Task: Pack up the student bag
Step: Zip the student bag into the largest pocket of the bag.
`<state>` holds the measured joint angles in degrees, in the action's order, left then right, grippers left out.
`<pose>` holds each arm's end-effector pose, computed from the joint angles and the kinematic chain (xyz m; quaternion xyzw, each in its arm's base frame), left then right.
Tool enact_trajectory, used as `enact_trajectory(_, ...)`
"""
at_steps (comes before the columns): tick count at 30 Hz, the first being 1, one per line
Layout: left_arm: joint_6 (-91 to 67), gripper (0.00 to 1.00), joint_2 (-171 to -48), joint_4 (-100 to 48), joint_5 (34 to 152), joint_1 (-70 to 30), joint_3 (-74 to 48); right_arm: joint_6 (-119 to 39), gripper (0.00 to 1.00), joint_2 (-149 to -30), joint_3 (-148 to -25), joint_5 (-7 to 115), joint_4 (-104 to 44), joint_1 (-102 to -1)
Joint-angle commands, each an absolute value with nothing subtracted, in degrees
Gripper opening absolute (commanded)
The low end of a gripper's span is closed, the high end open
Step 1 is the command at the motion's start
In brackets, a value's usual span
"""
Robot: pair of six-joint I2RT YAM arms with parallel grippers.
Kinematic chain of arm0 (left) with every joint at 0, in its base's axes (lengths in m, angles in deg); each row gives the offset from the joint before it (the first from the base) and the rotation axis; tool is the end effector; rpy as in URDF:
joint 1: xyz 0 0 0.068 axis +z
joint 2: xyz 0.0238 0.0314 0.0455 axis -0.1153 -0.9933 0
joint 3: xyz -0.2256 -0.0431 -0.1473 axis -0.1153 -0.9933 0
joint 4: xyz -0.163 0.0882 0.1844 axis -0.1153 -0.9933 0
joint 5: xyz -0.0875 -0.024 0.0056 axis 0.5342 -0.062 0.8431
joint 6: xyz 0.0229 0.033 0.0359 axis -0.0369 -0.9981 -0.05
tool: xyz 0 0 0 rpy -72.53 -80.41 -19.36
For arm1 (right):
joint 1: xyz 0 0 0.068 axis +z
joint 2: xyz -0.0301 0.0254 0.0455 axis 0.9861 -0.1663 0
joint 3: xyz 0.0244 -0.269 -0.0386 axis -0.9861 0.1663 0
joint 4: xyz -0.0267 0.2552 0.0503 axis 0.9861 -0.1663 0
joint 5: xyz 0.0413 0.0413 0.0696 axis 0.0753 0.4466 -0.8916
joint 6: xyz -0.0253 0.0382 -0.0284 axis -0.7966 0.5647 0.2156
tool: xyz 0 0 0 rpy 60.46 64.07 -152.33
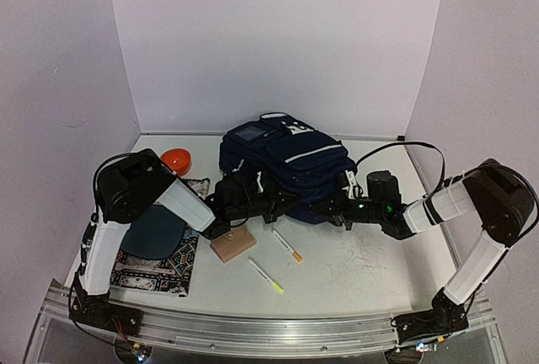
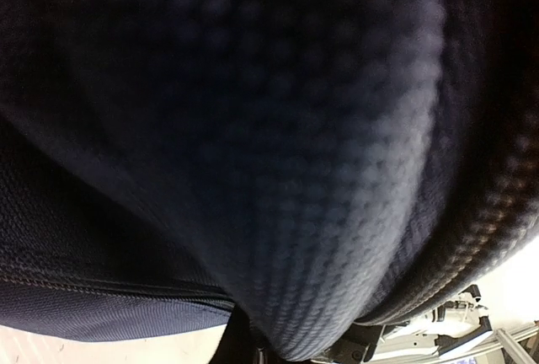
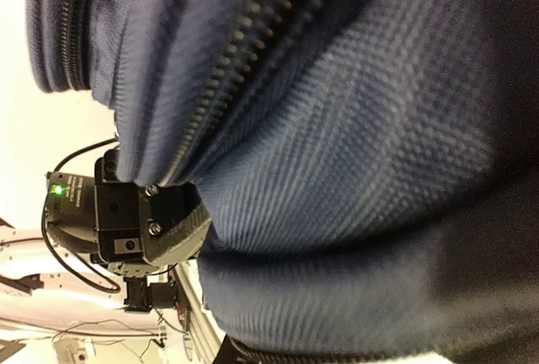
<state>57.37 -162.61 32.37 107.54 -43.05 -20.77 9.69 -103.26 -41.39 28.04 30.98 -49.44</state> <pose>0.2823 -0.3540 0.1188 -0.0597 0.7245 -0.6699 0.1510 0.2528 0.1748 0.1752 -0.0362 0.7262 0.6046 0.3250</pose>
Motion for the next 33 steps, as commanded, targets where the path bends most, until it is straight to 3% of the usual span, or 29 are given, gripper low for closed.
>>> enact_trajectory(1,56.34,0.00,-163.02,28.57,105.55,-41.44,-21.48,6.20,0.00,-96.66,-42.46,30.67,25.74,-49.03)
enact_trajectory(12,52.03,0.00,-158.01,23.93,102.32,-37.06,-30.01,1.41,0.00,-84.74,-41.15,34.70,9.04,-54.28)
enact_trajectory(23,49.45,0.00,-156.92,18.66,104.14,-36.74,-25.89,-11.17,0.00,-83.70,-45.71,34.68,-5.12,-50.80)
enact_trajectory(33,50.29,0.00,-154.07,17.14,104.15,-40.98,-22.27,-8.25,0.31,-84.41,-46.30,62.00,-3.25,-38.06)
